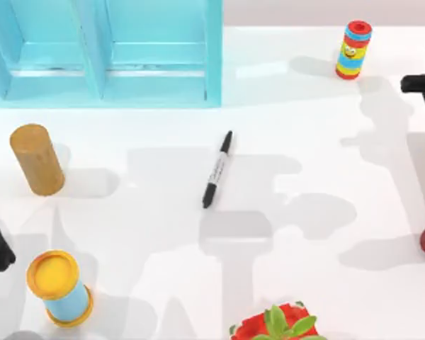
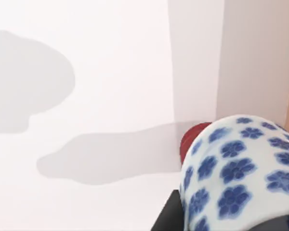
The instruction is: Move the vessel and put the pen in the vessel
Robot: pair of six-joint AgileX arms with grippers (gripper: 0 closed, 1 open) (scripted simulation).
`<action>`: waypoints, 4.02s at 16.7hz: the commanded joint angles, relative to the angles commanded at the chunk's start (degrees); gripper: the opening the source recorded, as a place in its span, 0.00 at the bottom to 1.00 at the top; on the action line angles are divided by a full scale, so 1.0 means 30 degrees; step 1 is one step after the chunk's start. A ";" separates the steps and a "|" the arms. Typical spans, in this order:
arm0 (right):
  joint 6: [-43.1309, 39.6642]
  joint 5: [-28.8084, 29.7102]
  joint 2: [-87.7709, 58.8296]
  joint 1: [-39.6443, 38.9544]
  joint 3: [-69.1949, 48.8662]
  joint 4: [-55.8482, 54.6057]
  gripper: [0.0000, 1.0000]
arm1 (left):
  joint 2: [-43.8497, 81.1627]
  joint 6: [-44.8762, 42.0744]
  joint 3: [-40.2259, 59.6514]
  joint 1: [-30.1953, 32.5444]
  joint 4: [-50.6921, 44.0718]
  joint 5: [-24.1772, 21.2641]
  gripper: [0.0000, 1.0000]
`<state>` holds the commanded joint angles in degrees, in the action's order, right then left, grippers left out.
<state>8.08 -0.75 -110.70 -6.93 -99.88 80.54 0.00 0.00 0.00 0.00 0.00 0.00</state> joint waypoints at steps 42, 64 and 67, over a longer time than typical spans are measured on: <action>0.4755 0.0146 -0.4460 -0.4777 0.0630 -0.5517 1.00 | 0.0000 0.0000 0.0000 0.0000 0.0000 0.0000 1.00; 0.4676 0.0163 -0.6206 -0.4636 -1.3837 0.7207 1.00 | 0.0000 0.0000 0.0000 0.0000 0.0000 0.0000 1.00; 0.4727 0.0148 -0.6170 -0.4737 -1.3790 0.7114 1.00 | 0.0000 0.0000 0.0000 0.0000 0.0000 0.0000 1.00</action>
<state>22.26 -0.31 -129.21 -21.14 -141.25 101.88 0.00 0.00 0.00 0.00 0.00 0.00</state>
